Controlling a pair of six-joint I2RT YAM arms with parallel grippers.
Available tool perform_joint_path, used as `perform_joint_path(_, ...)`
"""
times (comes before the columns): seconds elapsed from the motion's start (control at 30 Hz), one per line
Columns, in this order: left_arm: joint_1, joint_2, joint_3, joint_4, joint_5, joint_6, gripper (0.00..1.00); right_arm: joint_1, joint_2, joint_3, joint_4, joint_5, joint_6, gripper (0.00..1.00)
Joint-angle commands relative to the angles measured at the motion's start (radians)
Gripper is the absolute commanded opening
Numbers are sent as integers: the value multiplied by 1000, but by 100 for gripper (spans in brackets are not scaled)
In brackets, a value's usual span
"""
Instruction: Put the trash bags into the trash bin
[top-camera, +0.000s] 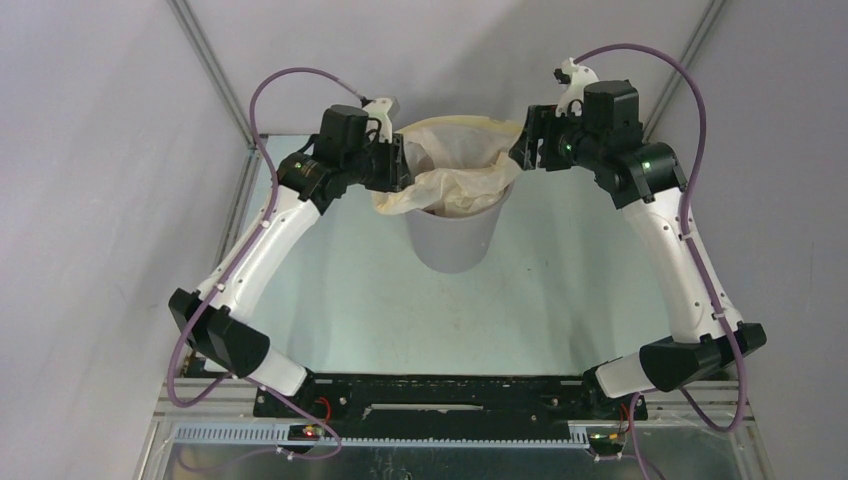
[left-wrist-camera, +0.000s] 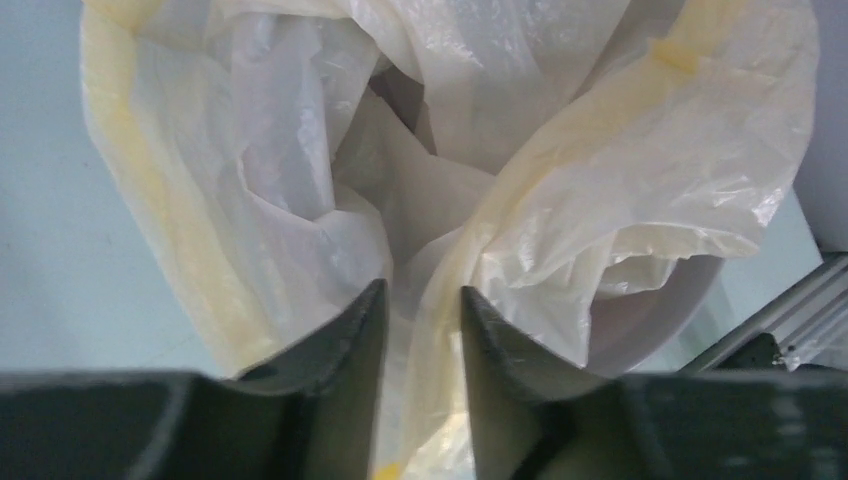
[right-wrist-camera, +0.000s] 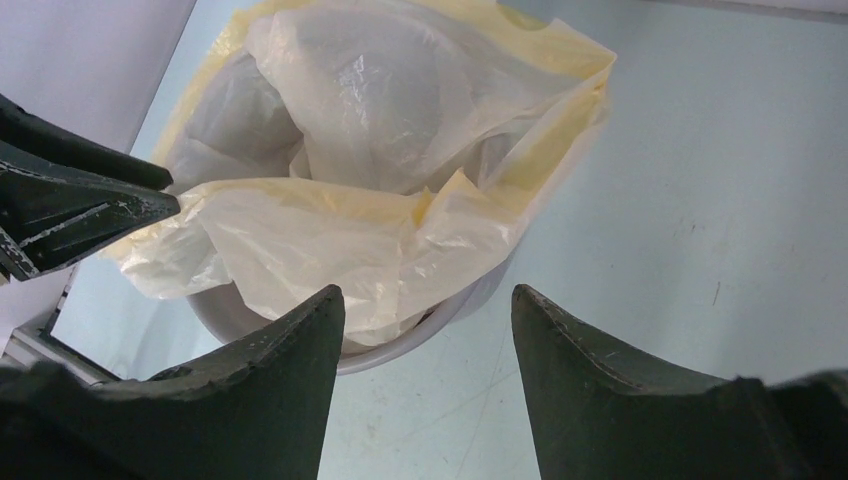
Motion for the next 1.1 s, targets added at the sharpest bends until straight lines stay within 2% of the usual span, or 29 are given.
perform_joint_path(0.0, -16, -17, 56, -23, 32, 23, 31, -15, -10, -7, 39, -38, 14, 65)
perform_joint_path(0.23, -47, -103, -14, 64, 46, 55, 1, -26, 14, -16, 37, -64, 13, 64)
perform_joint_path(0.33, -59, -152, -59, 93, 92, 47, 0, -29, 36, -14, 32, -67, 11, 64)
perform_joint_path(0.57, -125, -266, -208, 158, 88, 37, 0, -59, 90, -16, 55, -34, 58, 66)
perform_joint_path(0.73, -176, -275, -291, 235, 160, 32, 1, -62, 142, -8, 102, -39, 86, 66)
perform_joint_path(0.87, -223, -254, -324, 266, 184, 44, 1, -55, 196, 68, 77, -33, 86, 65)
perform_joint_path(0.93, -245, -251, -336, 273, 181, 55, 1, -27, 207, 100, 48, 8, 70, 65)
perform_joint_path(1.07, -273, -262, -370, 301, 166, 66, 2, 58, 200, 121, 14, 192, 39, 61)
